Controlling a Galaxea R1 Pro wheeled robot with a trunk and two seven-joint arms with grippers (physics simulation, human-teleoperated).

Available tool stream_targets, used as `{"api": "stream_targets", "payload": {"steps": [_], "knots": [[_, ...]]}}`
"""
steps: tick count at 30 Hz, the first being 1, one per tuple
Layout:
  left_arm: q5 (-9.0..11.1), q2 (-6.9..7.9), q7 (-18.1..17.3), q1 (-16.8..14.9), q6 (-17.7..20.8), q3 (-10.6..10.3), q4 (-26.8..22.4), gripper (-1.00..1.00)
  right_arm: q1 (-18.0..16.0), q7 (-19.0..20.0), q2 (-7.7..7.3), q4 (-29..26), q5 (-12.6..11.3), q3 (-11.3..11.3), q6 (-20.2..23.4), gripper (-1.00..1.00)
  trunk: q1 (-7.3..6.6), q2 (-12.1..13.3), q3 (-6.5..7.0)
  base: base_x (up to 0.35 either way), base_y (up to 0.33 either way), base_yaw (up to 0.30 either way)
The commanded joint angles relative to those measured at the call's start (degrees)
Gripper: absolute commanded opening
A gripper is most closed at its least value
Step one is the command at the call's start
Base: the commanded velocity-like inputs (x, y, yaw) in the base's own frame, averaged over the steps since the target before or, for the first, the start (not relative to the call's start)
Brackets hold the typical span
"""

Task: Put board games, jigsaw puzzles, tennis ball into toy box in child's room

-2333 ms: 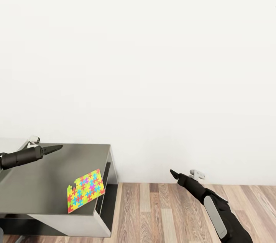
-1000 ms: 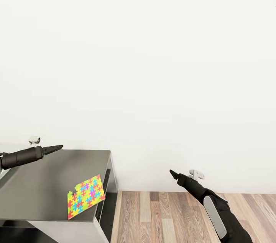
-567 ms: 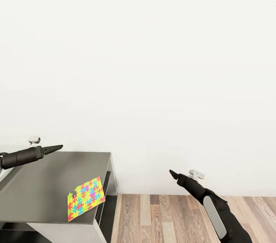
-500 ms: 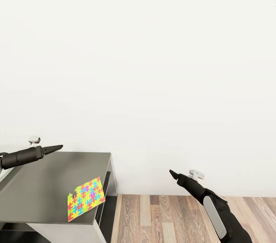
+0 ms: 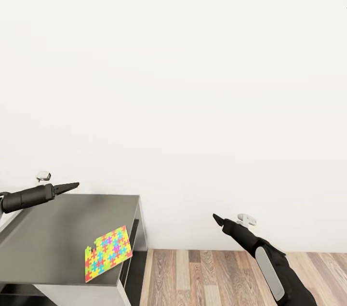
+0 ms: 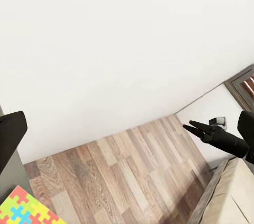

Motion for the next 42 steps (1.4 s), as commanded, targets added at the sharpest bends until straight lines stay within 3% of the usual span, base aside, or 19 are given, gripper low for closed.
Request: {"api": "stream_targets", "payload": {"steps": [1, 16, 36, 42], "knots": [[-0.6, -0.04, -0.5, -0.1, 0.6, 0.3, 0.0, 1.0, -0.1, 0.1, 0.01, 0.0, -0.4, -0.1, 0.4, 1.0, 0.04, -0.1, -0.03, 0.0, 0.0, 0.0], [-0.6, -0.12, -0.5, -0.1, 0.6, 0.2, 0.0, 1.0, 0.0, 0.2, -0.07, -0.1, -0.4, -0.2, 0.5, 1.0, 0.04, -0.1, 1.33, 0.0, 0.0, 0.0], [-0.7, -0.94, -0.5, -0.1, 0.6, 0.2, 0.0, 1.0, 0.1, 0.2, -0.17, -0.5, -1.2, -0.8, 0.5, 1.0, 4.43, -8.1, -2.12, 0.0, 0.0, 0.0], [-0.7, -0.95, -0.5, -0.1, 0.6, 0.2, 0.0, 1.0, 0.0, 2.9, -0.27, -0.6, -1.2, -0.8, 0.6, 1.0, 5.75, -10.6, -3.2, 0.0, 0.0, 0.0]]}}
